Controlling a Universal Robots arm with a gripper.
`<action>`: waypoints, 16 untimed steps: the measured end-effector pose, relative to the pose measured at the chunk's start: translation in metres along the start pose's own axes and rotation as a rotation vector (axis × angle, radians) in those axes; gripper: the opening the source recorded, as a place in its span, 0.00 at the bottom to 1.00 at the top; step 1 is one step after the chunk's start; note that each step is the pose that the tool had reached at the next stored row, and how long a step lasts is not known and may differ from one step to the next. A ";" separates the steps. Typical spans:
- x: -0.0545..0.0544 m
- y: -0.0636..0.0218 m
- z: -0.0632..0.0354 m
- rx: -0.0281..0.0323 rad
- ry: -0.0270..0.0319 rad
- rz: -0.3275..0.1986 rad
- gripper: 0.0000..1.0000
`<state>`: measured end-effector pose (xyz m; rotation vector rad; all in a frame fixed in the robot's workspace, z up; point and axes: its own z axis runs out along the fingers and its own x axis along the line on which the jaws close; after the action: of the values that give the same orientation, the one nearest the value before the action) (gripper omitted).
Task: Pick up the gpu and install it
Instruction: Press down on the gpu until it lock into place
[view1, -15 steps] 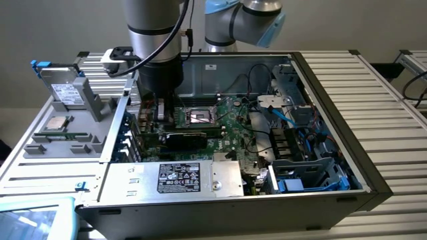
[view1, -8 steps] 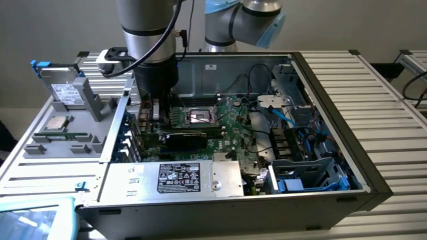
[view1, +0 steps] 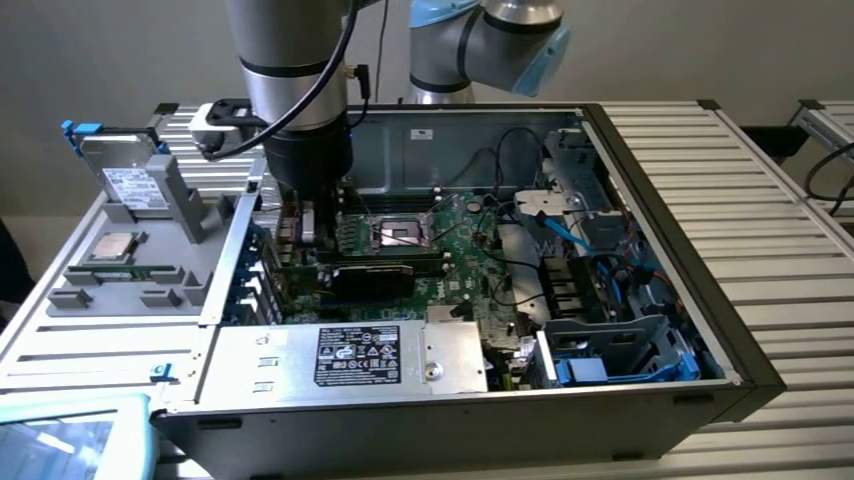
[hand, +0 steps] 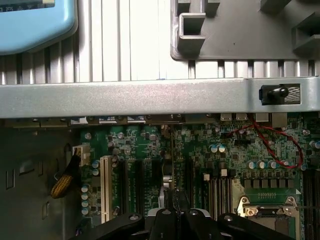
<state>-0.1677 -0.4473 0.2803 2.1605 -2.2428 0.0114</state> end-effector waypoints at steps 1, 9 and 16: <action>0.000 0.0001 0.0004 0.0000 0.0001 0.000 0.14; 0.000 0.0002 0.0024 0.0003 -0.0004 0.000 0.14; 0.000 0.0002 0.0065 0.0001 0.0000 0.000 0.14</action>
<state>-0.1680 -0.4473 0.2738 2.1607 -2.2428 0.0114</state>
